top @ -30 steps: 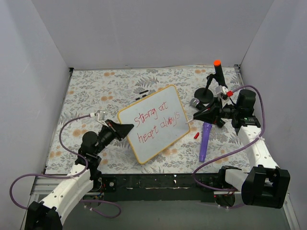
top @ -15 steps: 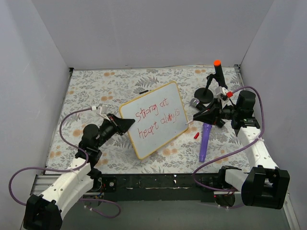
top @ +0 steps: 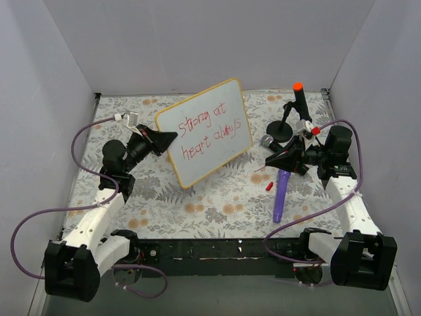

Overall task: Write a sentence on the whiteboard
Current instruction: Write a sentence on the whiteboard, then place the whiteboard on the whiteboard stand.

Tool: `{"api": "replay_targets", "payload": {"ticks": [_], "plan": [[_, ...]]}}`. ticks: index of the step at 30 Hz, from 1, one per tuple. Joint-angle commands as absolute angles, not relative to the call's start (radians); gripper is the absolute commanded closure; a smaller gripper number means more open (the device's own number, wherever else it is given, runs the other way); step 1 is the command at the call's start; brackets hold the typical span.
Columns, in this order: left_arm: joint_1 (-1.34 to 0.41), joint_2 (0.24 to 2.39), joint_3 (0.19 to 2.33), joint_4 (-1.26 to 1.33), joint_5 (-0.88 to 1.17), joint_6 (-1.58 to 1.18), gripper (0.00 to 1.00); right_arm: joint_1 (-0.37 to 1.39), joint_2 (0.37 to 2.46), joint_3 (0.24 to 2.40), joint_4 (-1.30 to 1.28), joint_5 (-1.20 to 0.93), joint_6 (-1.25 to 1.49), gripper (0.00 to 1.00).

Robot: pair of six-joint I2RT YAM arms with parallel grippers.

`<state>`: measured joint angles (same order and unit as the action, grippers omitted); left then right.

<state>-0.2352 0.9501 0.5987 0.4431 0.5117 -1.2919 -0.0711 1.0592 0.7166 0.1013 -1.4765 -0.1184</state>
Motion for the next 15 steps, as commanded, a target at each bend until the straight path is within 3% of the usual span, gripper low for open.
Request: {"api": "replay_targets", "payload": {"ticks": [1,15], "plan": [[-0.062,1.003,0.669,0.731,0.641,-1.374,1.0,-0.075,1.04,0.706,0.163,-1.511,-0.091,0.99],[0.135,1.382,0.782,1.095,0.932,-1.525,1.0,-0.077,1.051,0.695,0.186,-1.509,-0.077,0.99]]}}
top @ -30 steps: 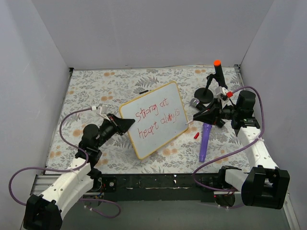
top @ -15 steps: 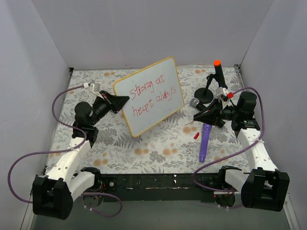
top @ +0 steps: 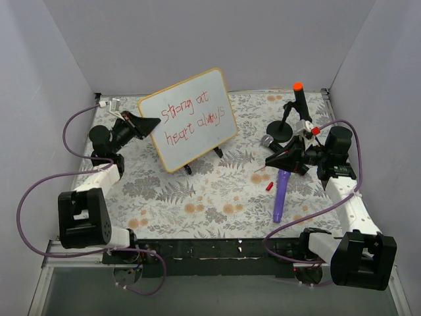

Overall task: Write a sentence on the whiteboard
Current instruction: Place the whiteboard on the whiteboard stand.

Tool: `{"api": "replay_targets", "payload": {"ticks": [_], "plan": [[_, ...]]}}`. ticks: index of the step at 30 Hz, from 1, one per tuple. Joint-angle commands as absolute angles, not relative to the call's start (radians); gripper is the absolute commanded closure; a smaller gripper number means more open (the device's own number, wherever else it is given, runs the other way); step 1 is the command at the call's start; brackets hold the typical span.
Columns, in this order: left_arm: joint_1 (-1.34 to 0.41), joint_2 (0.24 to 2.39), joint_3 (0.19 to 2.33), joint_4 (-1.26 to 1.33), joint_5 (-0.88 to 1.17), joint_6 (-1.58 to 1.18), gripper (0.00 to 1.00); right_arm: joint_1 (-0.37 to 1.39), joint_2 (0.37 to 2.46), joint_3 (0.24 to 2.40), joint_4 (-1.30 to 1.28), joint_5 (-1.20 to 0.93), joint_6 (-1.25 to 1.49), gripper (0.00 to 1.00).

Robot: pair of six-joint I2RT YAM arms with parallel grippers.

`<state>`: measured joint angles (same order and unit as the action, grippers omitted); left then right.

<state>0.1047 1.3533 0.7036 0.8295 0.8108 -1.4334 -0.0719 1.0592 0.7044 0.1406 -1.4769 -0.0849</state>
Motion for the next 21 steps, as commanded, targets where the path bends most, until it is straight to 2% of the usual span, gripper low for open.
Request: {"api": "replay_targets", "payload": {"ticks": [1,13,21], "plan": [[0.141,1.399,0.788,1.107,0.957,-1.534,1.0,-0.077,1.054,0.695,0.186,-1.509,-0.077,0.99],[0.206,1.617,0.804,1.284,1.02,-1.588,1.0,-0.077,1.072,0.689,0.192,-1.511,-0.077,0.99],[0.212,1.661,0.819,1.406,1.002,-1.655,1.0,-0.077,1.089,0.687,0.195,-1.509,-0.077,0.99]]}}
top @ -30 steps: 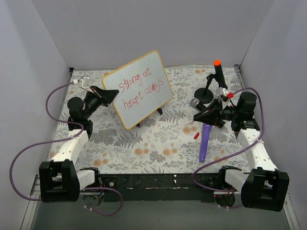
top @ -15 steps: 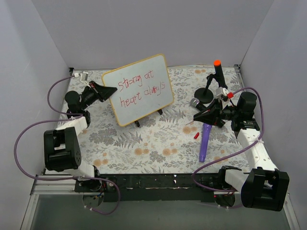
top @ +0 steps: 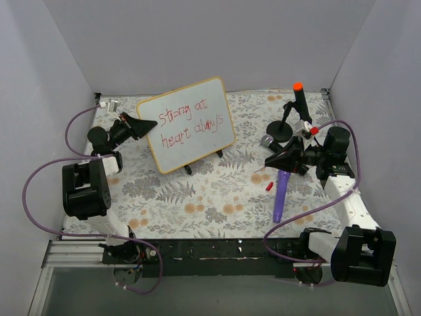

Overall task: Write a sentence on the whiteboard
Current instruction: Place the whiteboard on the whiteboard stand.

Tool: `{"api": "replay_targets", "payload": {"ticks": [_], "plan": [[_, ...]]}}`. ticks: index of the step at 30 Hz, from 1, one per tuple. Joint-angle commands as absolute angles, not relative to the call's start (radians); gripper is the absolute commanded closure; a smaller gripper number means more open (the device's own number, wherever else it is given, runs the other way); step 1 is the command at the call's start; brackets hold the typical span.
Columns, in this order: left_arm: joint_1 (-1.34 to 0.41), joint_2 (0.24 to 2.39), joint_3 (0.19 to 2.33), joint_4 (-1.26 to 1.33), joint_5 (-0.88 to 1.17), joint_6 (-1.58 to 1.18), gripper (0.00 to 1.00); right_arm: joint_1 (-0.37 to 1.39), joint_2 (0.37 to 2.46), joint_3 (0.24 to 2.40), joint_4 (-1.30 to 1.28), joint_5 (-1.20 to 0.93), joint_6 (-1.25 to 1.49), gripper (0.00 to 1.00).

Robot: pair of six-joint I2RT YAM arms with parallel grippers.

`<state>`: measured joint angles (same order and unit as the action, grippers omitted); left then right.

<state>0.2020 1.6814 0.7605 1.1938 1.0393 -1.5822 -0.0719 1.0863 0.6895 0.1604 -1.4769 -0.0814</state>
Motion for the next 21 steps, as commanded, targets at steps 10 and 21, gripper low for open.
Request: {"api": "replay_targets", "payload": {"ticks": [10,21], "plan": [[0.216,1.675,0.778,1.404,0.974,-1.591,1.0,-0.077,1.101,0.687,0.193,-1.509,-0.081,0.99],[0.216,1.726,0.727,1.388,0.976,-1.499,1.0,-0.078,1.103,0.687,0.193,-1.513,-0.083,0.99]]}}
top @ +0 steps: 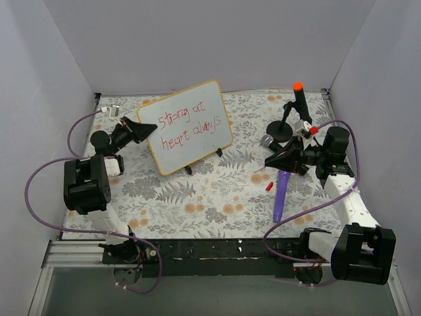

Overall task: Write a sentence on the whiteboard
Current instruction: Place the whiteboard on the whiteboard stand.

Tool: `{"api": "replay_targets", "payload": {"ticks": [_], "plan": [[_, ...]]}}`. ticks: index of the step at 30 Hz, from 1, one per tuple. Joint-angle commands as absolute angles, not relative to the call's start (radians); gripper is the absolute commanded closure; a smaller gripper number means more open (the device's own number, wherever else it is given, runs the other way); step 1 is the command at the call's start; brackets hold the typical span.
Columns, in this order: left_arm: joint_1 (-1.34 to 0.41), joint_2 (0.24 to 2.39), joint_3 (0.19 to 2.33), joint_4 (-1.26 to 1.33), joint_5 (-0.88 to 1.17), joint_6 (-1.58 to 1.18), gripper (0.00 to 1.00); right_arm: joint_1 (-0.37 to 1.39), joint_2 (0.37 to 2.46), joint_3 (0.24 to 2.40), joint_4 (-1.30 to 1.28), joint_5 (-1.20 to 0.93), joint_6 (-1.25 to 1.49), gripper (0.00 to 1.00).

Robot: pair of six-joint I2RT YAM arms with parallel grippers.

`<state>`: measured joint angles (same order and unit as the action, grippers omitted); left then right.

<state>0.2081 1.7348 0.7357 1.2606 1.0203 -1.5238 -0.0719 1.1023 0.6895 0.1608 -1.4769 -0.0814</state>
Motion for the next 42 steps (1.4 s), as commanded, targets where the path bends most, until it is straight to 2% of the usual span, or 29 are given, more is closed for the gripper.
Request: {"api": "replay_targets", "payload": {"ticks": [1,6,20,23,24,27,35,36,41,42], "plan": [[0.215,1.726,0.724,1.385,0.976,-1.494,1.0,-0.077,1.103,0.687,0.193,-1.514,-0.083,0.99],[0.216,1.727,0.687,1.367,0.982,-1.456,1.0,-0.077,1.101,0.686,0.192,-1.514,-0.084,0.99],[0.219,1.738,0.641,1.414,1.015,-1.322,0.92,-0.077,1.097,0.686,0.193,-1.517,-0.083,0.99],[0.218,1.724,0.606,1.376,1.002,-1.267,0.86,-0.077,1.095,0.686,0.193,-1.519,-0.083,0.99],[0.216,1.72,0.595,1.362,0.985,-1.215,0.8,-0.078,1.097,0.686,0.192,-1.519,-0.083,0.99],[0.216,1.704,0.581,1.302,0.968,-1.155,0.71,-0.078,1.095,0.686,0.193,-1.52,-0.083,0.99],[0.218,1.683,0.561,1.327,0.946,-1.144,0.6,-0.077,1.091,0.687,0.193,-1.523,-0.083,0.99],[0.218,1.675,0.56,1.331,0.945,-1.143,0.54,-0.077,1.091,0.687,0.192,-1.525,-0.083,0.99],[0.216,1.649,0.549,1.327,0.924,-1.129,0.48,-0.077,1.091,0.687,0.193,-1.525,-0.084,0.99],[0.218,1.643,0.548,1.324,0.92,-1.127,0.42,-0.077,1.091,0.687,0.193,-1.525,-0.083,0.99]]}}
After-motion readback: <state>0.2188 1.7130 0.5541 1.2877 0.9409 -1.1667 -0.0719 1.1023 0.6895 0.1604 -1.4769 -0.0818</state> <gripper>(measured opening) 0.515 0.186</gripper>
